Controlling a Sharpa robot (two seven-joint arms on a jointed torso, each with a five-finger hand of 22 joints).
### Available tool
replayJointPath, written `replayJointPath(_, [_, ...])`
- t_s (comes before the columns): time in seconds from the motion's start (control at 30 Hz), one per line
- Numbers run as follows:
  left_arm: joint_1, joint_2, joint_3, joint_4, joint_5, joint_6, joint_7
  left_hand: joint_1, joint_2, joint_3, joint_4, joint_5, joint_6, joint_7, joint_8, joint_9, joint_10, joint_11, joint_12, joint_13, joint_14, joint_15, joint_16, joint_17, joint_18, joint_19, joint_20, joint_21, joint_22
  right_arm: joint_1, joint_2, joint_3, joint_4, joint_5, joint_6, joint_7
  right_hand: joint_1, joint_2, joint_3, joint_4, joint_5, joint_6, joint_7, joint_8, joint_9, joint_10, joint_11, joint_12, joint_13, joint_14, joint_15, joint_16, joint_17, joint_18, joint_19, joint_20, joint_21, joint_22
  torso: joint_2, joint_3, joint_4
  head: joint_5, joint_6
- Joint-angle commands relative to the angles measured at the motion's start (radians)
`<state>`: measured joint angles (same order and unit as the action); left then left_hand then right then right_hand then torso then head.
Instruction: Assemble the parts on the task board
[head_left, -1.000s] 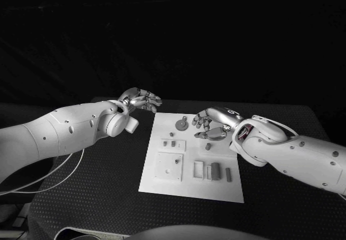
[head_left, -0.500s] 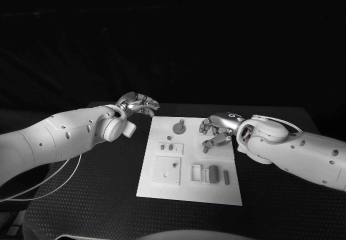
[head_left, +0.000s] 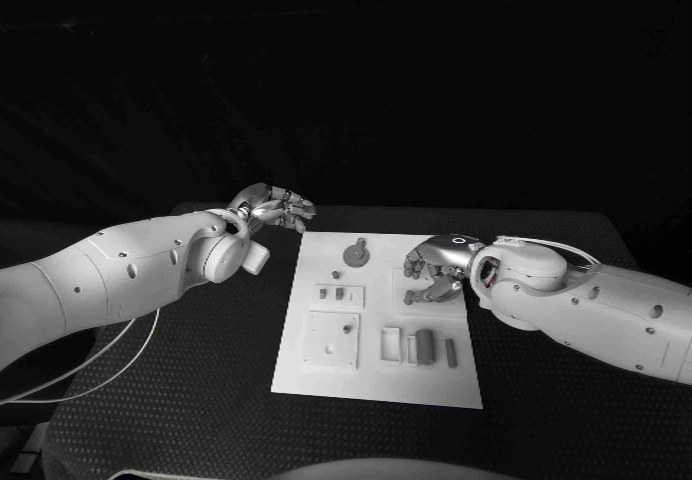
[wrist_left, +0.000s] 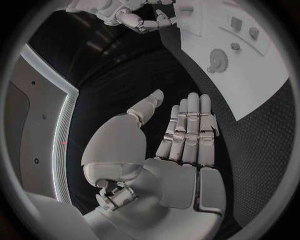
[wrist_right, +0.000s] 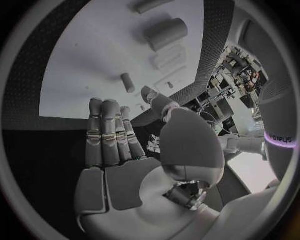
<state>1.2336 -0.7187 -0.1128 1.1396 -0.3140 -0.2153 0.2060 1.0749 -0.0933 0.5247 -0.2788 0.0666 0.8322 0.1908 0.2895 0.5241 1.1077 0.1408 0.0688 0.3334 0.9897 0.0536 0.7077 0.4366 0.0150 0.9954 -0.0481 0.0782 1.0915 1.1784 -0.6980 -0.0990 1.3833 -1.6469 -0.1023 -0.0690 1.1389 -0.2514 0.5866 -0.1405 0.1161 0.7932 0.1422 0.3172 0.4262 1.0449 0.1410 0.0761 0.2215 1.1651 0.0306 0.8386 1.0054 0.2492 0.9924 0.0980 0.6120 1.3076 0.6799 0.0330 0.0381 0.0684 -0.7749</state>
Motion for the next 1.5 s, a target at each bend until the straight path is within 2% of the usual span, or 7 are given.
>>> replayJointPath(0.03, [0.001,0.003,0.001,0.001,0.006,0.012,0.013,-0.009,-0.001,-0.007,0.002,-0.001,-0.007,0.000,0.005,-0.001,-0.002,-0.002,0.003,-0.001,0.006,-0.002,-0.005,0.001,0.000,0.003,0.001,-0.004,-0.001,-0.003,0.006,-0.006,-0.007,-0.033,0.019,-0.002,0.013,0.007,-0.002,-0.002,0.004,0.004,0.008,0.008,0.002,0.006,0.002,0.005,0.003,-0.003,-0.001,0.010,-0.004,0.013,-0.005,-0.004,0.010,0.025,0.000,-0.0004,-0.0005,0.000,-0.001])
replayJointPath(0.17, [0.001,0.002,0.001,0.001,0.006,0.013,0.013,-0.009,0.000,-0.007,0.002,-0.001,-0.007,0.000,0.005,-0.002,-0.002,-0.002,0.003,-0.001,0.006,-0.002,-0.005,0.001,0.000,0.003,0.001,-0.005,-0.001,-0.006,0.020,-0.018,-0.020,-0.033,-0.002,0.009,0.028,0.033,-0.007,-0.023,0.004,0.018,0.024,0.018,0.004,0.032,-0.009,0.020,0.012,0.009,-0.011,0.031,-0.017,0.013,0.006,-0.010,0.024,0.024,0.000,0.0002,-0.0005,0.000,-0.001])
replayJointPath(0.43, [0.001,0.004,0.001,-0.001,0.006,0.013,0.012,-0.010,0.000,-0.007,0.002,-0.001,-0.008,0.000,0.005,-0.002,-0.002,-0.002,0.003,-0.001,0.006,-0.002,-0.006,0.002,0.000,0.004,0.001,-0.005,-0.001,-0.023,0.052,-0.030,-0.051,-0.034,-0.036,0.019,0.029,0.079,-0.016,-0.059,0.005,0.044,0.030,0.031,0.005,0.066,-0.022,0.036,0.023,0.028,-0.024,0.058,-0.043,0.013,0.022,-0.019,0.041,0.022,0.000,0.0000,0.0009,0.000,-0.006])
replayJointPath(0.9, [0.001,0.002,0.001,0.001,0.006,0.015,0.011,-0.011,0.001,-0.007,0.003,-0.001,-0.008,0.001,0.005,-0.002,-0.003,-0.002,0.003,-0.001,0.007,-0.002,-0.007,0.003,0.000,0.004,0.001,-0.005,-0.001,-0.033,0.064,-0.033,-0.078,-0.056,-0.038,0.024,0.041,0.188,-0.004,-0.148,0.007,0.112,0.010,0.056,0.007,0.136,-0.049,0.070,0.058,0.041,-0.049,0.090,-0.087,0.013,0.037,-0.027,0.055,0.021,0.000,0.0004,-0.0008,0.002,-0.013])
replayJointPath(1.33, [0.001,0.000,0.001,0.003,0.006,0.015,0.011,-0.011,0.001,-0.007,0.002,-0.001,-0.009,0.001,0.005,-0.002,-0.003,-0.002,0.003,-0.001,0.007,-0.002,-0.007,0.004,0.000,0.004,0.001,-0.005,-0.001,-0.039,0.070,-0.034,-0.074,-0.077,-0.078,0.019,0.064,0.221,0.004,-0.150,0.007,0.172,-0.012,0.078,0.016,0.186,-0.072,0.095,0.096,0.064,-0.072,0.129,-0.102,0.013,0.061,-0.040,0.078,0.023,0.000,0.0001,-0.0004,-0.002,-0.017])
replayJointPath(1.4, [0.001,0.000,0.001,0.003,0.006,0.015,0.011,-0.010,0.001,-0.007,0.002,-0.001,-0.009,0.001,0.005,-0.002,-0.003,-0.002,0.003,-0.001,0.007,-0.002,-0.007,0.005,0.000,0.004,0.001,-0.005,-0.001,-0.039,0.070,-0.034,-0.073,-0.084,-0.090,0.009,0.078,0.200,0.066,-0.129,0.013,0.184,-0.015,0.078,0.017,0.196,-0.076,0.099,0.105,0.070,-0.076,0.137,-0.107,0.013,0.072,-0.041,0.081,0.020,0.000,0.0001,-0.0004,-0.002,-0.017])
replayJointPath(1.5, [0.001,0.000,0.001,0.003,0.006,0.015,0.012,-0.010,0.001,-0.007,0.002,-0.001,-0.009,0.001,0.006,-0.002,-0.003,-0.002,0.003,-0.001,0.007,-0.002,-0.008,0.005,0.000,0.004,0.001,-0.005,-0.001,-0.039,0.067,-0.034,-0.071,-0.085,-0.105,0.000,0.071,0.194,0.095,-0.124,0.009,0.191,-0.018,0.079,0.018,0.201,-0.079,0.100,0.113,0.076,-0.079,0.144,-0.110,0.013,0.081,-0.044,0.086,0.021,0.000,-0.0007,-0.0004,-0.003,-0.017])
